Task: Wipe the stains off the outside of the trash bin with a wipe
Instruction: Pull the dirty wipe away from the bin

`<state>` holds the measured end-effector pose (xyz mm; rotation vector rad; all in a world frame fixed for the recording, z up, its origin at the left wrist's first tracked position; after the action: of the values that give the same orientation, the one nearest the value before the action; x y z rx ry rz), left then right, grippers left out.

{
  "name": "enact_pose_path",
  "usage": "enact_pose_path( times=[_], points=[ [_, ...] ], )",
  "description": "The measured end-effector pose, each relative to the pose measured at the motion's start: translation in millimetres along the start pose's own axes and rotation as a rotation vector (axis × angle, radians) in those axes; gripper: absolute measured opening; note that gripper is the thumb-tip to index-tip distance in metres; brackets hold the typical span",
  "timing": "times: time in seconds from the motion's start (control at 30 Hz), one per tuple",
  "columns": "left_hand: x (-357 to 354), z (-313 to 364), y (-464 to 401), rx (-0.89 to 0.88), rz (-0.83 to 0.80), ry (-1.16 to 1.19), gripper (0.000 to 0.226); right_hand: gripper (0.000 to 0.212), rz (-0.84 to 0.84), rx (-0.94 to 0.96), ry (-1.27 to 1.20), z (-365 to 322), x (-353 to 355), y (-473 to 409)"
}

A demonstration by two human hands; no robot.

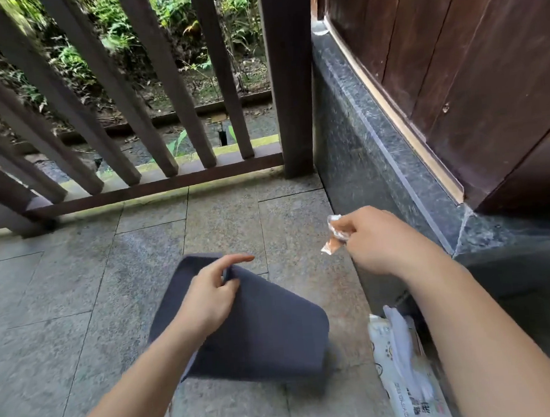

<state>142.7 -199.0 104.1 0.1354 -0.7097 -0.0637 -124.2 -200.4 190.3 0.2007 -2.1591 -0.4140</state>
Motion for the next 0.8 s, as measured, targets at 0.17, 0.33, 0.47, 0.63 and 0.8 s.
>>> enact_pose_path(
  times=[0.17,0.33,0.47,0.63,0.8],
  points=[
    [-19.0,23.6,-50.8,-0.192,-0.12,-0.129,0.063,0.042,0.036,0.011,-0.016,11.7,17.0,0.8],
    [-64.3,63.5,-79.5,-0.433,-0.091,-0.272,0.051,0.035,0.036,-0.012,-0.003,17.0,19.2,4.0],
    [-119.6,67.0,-76.6,-0.606,-0.212,-0.472,0.059,0.037,0.033,-0.048,0.002,17.4,20.4,3.1],
    [-167.8,66.0,-68.4,-0.764,-0.348,-0.613,0.068,0.028,0.043,-0.096,0.036,22.4,16.6,2.1],
    [-188.6,68.9,-90.0,-0.777,-0.308,-0.652,0.048,0.037,0.07,-0.129,0.009,26.3,16.8,-0.7]
  ],
)
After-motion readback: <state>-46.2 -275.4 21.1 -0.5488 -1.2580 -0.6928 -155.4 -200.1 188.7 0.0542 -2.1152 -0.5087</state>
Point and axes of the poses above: each hand's wrist, its own y-axis away from the middle knuckle, its own x-axis out of the back of the hand, z = x × y, the point moved 8 cm from there along -y, towards the middle knuckle, and after that the axes turned 1 degree about z, right-handed, at the moved point
